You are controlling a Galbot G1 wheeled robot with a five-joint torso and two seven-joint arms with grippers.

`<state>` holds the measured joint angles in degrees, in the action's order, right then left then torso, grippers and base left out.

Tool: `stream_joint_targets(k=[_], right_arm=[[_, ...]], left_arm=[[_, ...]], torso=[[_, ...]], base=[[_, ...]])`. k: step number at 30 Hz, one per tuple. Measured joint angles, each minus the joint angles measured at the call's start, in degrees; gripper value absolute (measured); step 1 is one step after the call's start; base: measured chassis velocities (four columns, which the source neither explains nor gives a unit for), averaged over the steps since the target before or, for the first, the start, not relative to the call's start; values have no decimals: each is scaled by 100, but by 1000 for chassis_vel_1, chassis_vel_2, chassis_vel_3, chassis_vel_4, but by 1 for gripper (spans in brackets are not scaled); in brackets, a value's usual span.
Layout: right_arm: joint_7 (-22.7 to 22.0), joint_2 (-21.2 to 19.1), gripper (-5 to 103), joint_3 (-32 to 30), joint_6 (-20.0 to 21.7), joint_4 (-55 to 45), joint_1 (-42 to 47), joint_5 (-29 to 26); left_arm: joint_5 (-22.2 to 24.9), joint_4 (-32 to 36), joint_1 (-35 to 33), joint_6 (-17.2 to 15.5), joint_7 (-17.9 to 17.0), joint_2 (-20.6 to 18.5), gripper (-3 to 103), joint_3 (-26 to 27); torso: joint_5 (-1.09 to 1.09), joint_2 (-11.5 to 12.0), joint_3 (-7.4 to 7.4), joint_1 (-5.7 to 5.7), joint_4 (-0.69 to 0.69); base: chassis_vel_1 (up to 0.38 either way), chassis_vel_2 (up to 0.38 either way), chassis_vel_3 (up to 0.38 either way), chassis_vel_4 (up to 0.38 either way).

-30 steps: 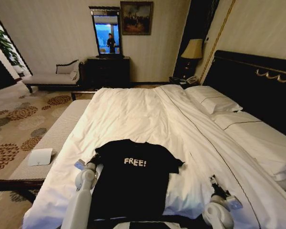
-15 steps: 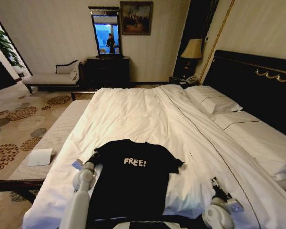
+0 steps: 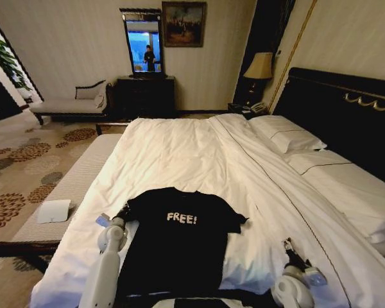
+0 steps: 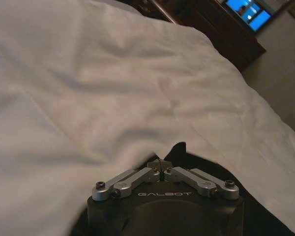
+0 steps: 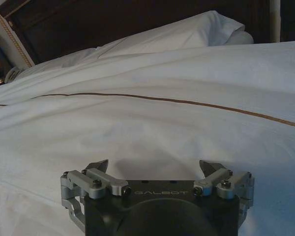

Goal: Fold the clothes on the bed.

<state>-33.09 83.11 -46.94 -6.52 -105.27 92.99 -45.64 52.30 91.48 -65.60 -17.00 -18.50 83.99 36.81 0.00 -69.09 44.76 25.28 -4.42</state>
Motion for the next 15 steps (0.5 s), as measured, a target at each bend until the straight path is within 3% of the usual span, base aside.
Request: stream_joint_targets(k=[11,15], right_arm=[[-5,61,100,9,-16,15,38,87],[-7,88,100,28,-20,16,47,124]], left_arm=[[31,331,-222,-23,20,-91,-3,-34],[205,460,-277,-23,19,-193,7,89]], torso=[[0,0,0,0,0],[0,0,0,0,1]], base=[[0,0,0,0],[0,0,0,0]])
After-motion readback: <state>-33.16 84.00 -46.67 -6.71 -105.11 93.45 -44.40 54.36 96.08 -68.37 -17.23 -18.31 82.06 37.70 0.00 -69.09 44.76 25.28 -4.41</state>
